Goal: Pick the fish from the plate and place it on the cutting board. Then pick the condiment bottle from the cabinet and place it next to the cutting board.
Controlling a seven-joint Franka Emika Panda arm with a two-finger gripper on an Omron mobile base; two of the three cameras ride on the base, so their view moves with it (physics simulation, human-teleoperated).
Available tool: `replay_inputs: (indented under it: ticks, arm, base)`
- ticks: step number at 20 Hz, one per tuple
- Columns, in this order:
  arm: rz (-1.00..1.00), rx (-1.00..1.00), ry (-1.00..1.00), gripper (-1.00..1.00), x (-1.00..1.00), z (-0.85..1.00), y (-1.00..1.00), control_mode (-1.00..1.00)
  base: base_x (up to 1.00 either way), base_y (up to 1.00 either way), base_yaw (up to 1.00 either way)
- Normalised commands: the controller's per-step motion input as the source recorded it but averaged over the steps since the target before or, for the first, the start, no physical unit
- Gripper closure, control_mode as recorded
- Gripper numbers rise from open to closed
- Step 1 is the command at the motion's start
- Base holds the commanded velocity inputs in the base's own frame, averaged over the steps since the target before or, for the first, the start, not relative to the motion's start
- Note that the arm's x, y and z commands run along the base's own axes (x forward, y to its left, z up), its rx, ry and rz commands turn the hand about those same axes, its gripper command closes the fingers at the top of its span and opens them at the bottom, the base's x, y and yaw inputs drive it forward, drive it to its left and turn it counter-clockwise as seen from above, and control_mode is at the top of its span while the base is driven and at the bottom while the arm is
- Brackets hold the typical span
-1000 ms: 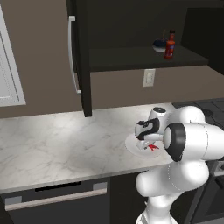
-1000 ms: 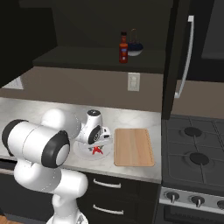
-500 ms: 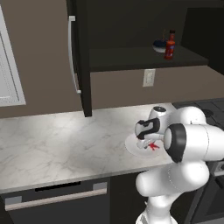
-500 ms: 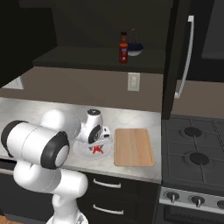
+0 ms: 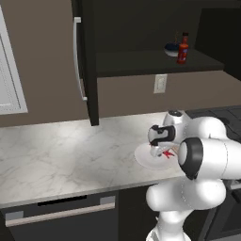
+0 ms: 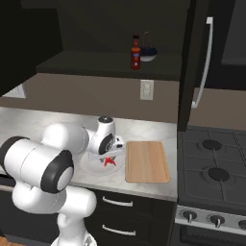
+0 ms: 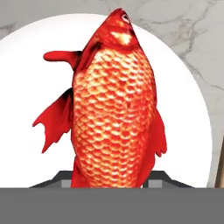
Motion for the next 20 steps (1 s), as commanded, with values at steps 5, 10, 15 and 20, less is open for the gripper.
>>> replay_inputs:
  ticks: [5,10,15,20]
  arm:
    - [0.0,0.0,0.0,1.0,0.0,0.19,-0.23,-1.0]
    - [0.0,0.0,0.0,1.0,0.0,0.13,-0.26,-1.0]
    - [0.0,0.0,0.0,1.0,0.0,0.05,-0.33,-1.0]
    - [0.0,0.0,0.0,1.0,0.0,0.02,-0.35,-1.0]
  base:
    - [0.0,0.0,0.0]
    - [0.0,0.0,0.0]
    - [0.0,0.0,0.0]
    - [0.0,0.0,0.0]
